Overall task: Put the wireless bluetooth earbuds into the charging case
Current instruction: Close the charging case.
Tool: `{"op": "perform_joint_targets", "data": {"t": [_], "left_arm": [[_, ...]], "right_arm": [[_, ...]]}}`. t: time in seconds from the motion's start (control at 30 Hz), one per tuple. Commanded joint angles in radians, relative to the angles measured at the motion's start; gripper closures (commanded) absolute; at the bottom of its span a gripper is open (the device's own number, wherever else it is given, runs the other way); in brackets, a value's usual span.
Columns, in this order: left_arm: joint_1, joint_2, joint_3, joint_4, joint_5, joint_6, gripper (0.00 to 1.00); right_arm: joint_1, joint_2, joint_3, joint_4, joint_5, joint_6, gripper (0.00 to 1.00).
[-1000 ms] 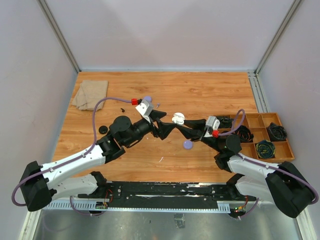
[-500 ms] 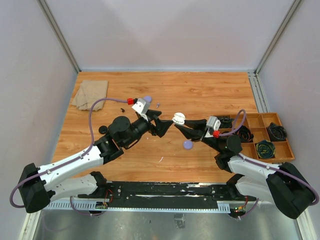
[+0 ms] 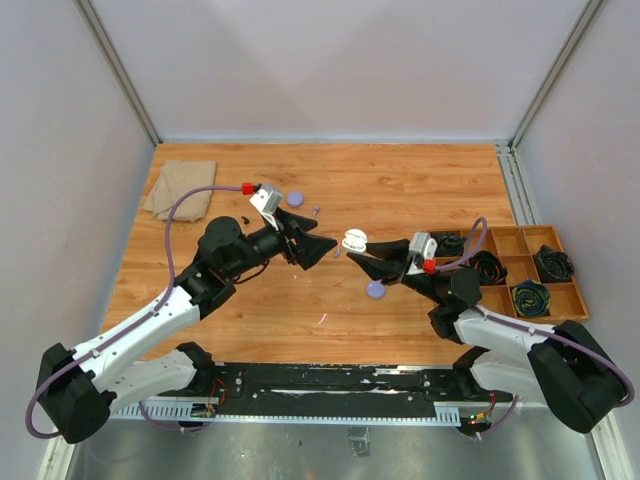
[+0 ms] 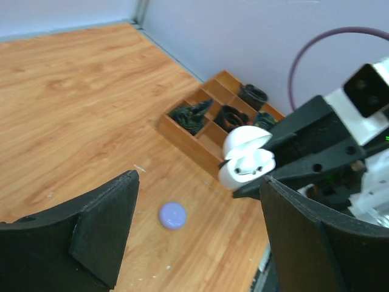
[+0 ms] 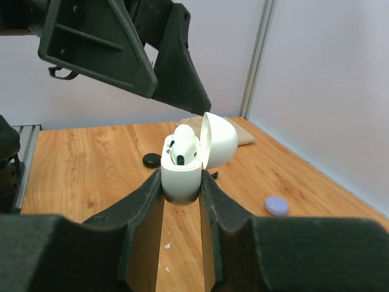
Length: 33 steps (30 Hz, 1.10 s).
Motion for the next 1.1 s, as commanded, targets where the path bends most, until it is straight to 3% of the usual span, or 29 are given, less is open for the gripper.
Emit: {"op": "perform_joint_targets", "data": {"t": [0.0, 0.53, 1.07], "left_arm": [[0.042, 0.033, 0.067, 0.035, 0.271, -0.089, 0.14], [0.067, 0.236, 0.164, 0.067, 0.44, -0.211, 0.15], [0.067, 0.234, 0.152, 0.151, 0.529, -0.247, 0.27]], "right_arm": [[-0.02, 0.018, 0.019, 0.061, -0.05, 0.031, 0.99], [-0.028, 0.082, 0.087, 0.063, -0.157, 0.079, 0.99], [-0.046, 0.12, 0.085, 0.058, -0.191, 0.132, 0.99]]}}
